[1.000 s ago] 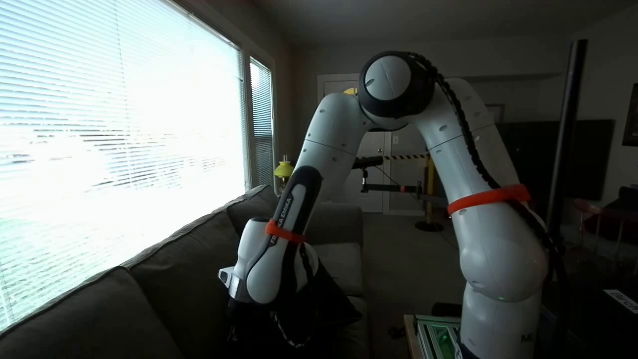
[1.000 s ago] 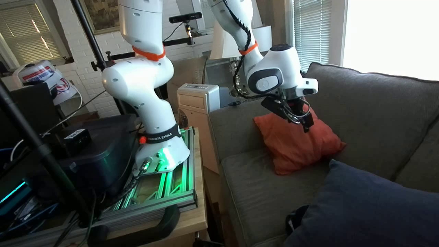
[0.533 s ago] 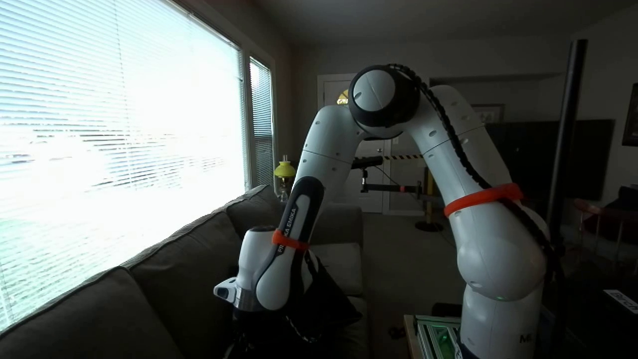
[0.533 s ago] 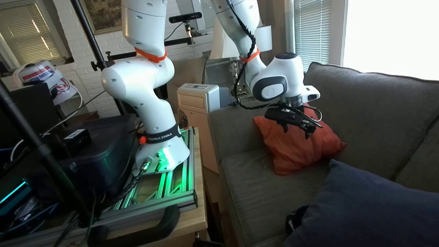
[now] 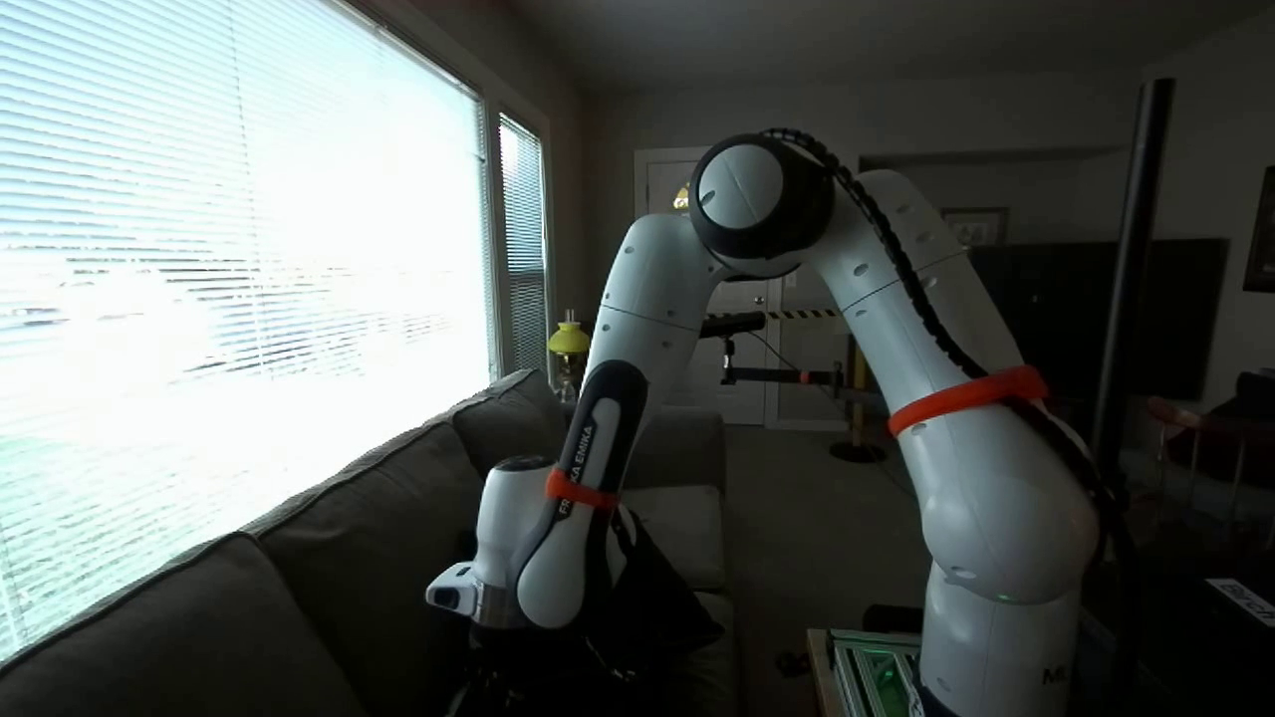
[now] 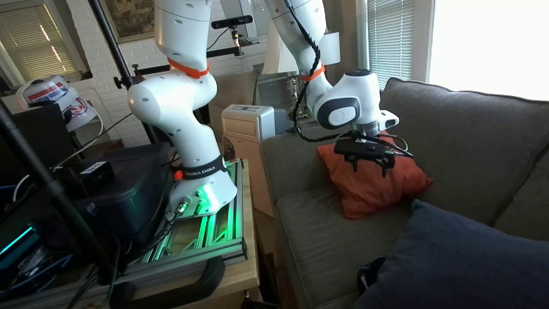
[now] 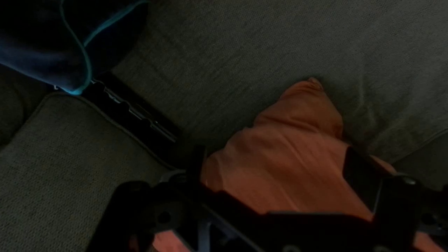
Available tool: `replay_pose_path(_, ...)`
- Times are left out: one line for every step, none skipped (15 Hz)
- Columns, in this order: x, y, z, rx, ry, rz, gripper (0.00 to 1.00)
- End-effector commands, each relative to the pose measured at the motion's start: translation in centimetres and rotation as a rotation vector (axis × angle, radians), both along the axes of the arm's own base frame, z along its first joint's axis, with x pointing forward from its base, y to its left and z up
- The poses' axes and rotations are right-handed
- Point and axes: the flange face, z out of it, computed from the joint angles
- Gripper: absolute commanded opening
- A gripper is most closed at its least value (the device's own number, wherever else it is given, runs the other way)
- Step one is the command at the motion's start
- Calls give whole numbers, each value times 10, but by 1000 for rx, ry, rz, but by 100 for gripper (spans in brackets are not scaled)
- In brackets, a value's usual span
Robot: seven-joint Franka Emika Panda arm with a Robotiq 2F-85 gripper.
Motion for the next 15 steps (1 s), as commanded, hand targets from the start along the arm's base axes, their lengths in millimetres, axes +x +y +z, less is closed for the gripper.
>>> replay_pose_path(1,1,-1,-1,-1,0,100)
replay_pose_path(2,-4,-4,-16,41,-37,100)
replay_pose_path(4,-11,-5,-48,49,-69,100)
replay_pose_path(4,-16,-11,-60,69,-91,100)
replay_pose_path(4,-21,-17,-75,79,-108,100)
replay_pose_path(7,-25,-22,-94,94,-115,100)
replay_pose_path(9,-26,-28,-104,103,-115,100)
replay_pose_path(11,-28,-34,-112,110,-112,100)
replay_pose_path(14,-26,-41,-111,116,-103,100)
replay_pose_path(16,-24,-47,-105,120,-92,100)
replay_pose_path(18,-22,-54,-93,115,-76,100)
replay_pose_path(22,-19,-60,-80,114,-66,100)
replay_pose_path(24,-16,-69,-70,102,-49,100)
replay_pose_path(27,-14,-76,-63,89,-28,100)
replay_pose_path(30,-12,-82,-61,81,-10,100)
